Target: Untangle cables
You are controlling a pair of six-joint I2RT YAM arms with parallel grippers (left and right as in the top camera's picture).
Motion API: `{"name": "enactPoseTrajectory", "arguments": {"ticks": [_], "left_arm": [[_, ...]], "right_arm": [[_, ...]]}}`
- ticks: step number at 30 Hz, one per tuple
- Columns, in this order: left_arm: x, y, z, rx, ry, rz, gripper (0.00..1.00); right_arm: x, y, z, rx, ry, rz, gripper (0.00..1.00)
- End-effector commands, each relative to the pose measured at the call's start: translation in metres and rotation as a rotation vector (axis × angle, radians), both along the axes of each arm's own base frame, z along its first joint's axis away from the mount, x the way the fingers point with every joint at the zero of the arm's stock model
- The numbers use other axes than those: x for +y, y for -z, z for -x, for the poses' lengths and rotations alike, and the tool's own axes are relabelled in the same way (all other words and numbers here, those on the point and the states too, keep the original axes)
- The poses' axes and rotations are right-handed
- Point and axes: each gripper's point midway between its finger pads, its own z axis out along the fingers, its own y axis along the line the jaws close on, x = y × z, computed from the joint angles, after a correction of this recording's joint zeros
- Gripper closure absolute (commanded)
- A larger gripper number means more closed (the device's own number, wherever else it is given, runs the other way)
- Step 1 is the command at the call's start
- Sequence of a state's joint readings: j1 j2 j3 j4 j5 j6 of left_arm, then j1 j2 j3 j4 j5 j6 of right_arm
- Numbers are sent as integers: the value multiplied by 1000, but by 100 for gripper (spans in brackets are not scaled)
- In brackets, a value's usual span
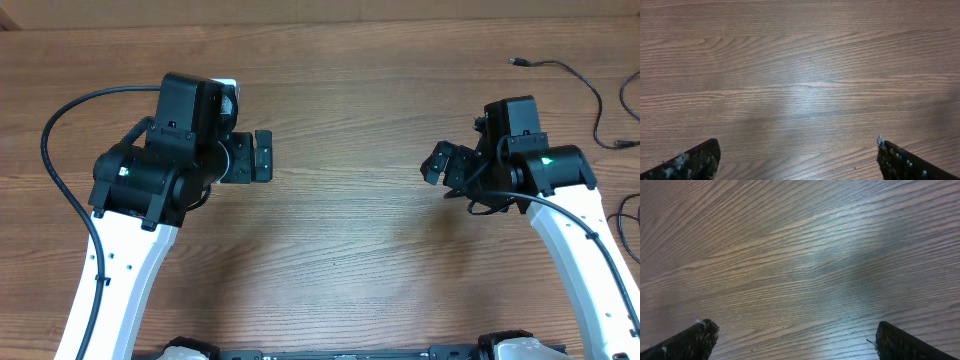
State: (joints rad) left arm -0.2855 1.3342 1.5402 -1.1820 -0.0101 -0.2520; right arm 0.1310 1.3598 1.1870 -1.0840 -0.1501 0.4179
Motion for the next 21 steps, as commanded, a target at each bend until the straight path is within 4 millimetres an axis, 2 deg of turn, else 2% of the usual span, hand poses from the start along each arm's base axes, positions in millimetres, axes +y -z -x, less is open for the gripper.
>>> {"name": "enactPoseTrajectory", "arguments": {"ticks": [1,10,21], "left_arm": [[-1,-5,-3,-15,18,1,0],[-1,-10,0,-27,19,5,0],[3,-34,21,-152,1,74,0]], "right_arm": [[1,1,0,-2,-2,-2,0],[1,1,0,-2,-2,-2,0],[1,1,0,-2,-2,-2,0]]}}
